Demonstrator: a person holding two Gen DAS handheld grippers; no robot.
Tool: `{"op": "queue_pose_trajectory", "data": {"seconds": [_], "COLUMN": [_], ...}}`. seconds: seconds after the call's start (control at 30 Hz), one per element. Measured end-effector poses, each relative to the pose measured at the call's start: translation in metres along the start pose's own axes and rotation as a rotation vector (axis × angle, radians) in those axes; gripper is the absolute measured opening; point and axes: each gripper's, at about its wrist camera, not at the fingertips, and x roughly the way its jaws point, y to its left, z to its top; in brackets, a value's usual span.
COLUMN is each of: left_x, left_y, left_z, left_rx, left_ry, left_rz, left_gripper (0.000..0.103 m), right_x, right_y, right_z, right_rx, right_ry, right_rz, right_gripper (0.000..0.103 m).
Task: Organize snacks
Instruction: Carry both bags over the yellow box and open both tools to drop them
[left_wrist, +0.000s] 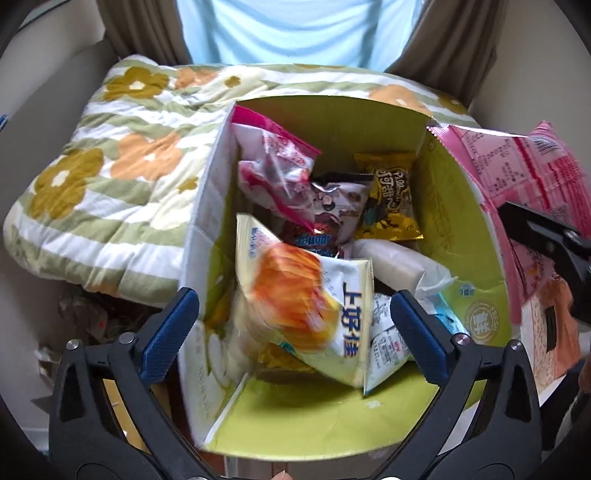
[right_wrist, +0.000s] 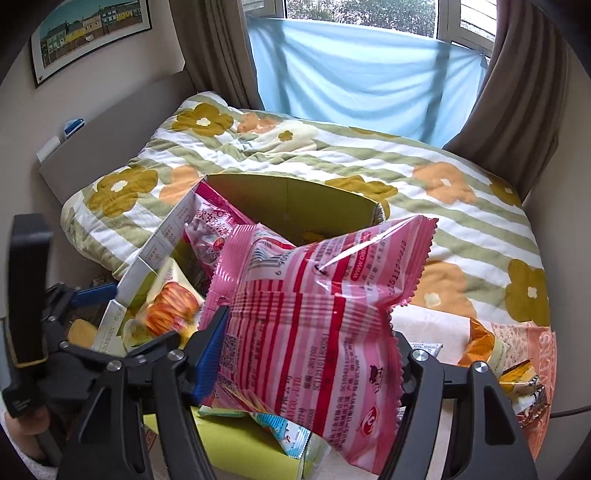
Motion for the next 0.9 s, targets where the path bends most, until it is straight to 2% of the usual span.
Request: {"op": "queue_pose_trajectory", "data": {"seconds": [0.3, 0.47, 0.57, 0.6, 0.67, 0.7, 0.77, 0.9], "left_x": [-0.026, -0.031, -0.034, -0.036, -0.039, -0.041, -0.042, -0.042], "left_y": [0.007, 0.009, 0.008, 0.009, 0.010, 0.011, 0.014, 0.023], "left_z": [-0.008, -0.007, -0.007, -0.007, -0.008, -0.009, -0.012, -0.022], "left_rx": [-0.005, -0.038, -0.037, -0.042, -0.049, -0.050, -0.043, -0.058], "left_ry": [-0.029, -0.044, -0.050, -0.059, -0.069, -0.073, -0.062, -0.057], "left_rz": [0.051, 0.017, 0.023, 0.020, 0.016, 0.019, 0.029, 0.022], "left_gripper": [0.103, 0.103, 0.103, 0.103, 0.103, 0.103, 0.103, 0.103], "right_x": [0.006, 0.019, 0.028, 0.030, 0.027, 0.025, 0.021, 0.016], "right_y": [-0.005, -0.001, 0.002, 0.003, 0.002, 0.003, 0.002, 0.009], "right_z": [0.001, 0.006, 0.009, 0.009, 0.009, 0.007, 0.003, -0.009], "right_rx": [0.013, 0.014, 0.015, 0.018, 0.025, 0.031, 0.047, 0.042], "right_ry": [0.032, 0.051, 0.073, 0.071, 0.032, 0.019, 0.018, 0.031], "right_rz": [0.019, 0.036, 0.032, 0.022, 0.024, 0.038, 0.079, 0.057], "right_gripper": [0.066, 0.066, 0.067, 0.071, 0.089, 0.102, 0.103, 0.103]}}
